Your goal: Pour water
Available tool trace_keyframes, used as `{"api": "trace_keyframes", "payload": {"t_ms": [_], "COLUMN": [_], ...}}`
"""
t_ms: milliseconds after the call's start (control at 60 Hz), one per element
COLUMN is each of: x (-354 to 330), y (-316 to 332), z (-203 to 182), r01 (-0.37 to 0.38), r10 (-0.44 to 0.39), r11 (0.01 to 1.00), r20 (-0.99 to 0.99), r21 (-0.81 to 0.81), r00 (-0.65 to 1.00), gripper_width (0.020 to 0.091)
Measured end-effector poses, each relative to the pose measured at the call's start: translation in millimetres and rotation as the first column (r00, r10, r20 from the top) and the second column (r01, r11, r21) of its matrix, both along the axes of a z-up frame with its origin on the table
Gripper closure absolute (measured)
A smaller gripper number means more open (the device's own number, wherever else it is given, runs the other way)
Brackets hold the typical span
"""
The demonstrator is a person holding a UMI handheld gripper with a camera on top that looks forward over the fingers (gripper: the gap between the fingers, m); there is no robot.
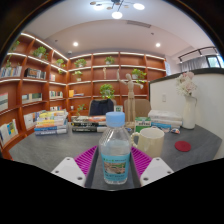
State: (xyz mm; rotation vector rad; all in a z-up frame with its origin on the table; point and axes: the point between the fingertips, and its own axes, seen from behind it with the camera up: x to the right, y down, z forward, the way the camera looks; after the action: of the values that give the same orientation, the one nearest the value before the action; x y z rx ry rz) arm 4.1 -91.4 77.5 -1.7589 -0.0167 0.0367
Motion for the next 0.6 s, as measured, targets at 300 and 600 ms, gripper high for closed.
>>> {"api": "trace_keyframes", "payload": {"t_ms": [300, 600], "x": [1.2, 1.2], "y": [9.4, 8.9], "z": [-0.8, 7.3], "r01": [0.019, 0.049], "r10": [-0.02, -0.051], "r11": [1.0, 0.999], "r20": [0.015, -0.094], "r21": [0.011, -0.024], "r00": [1.0, 0.994], "gripper_width": [0.0795, 0.0796]}}
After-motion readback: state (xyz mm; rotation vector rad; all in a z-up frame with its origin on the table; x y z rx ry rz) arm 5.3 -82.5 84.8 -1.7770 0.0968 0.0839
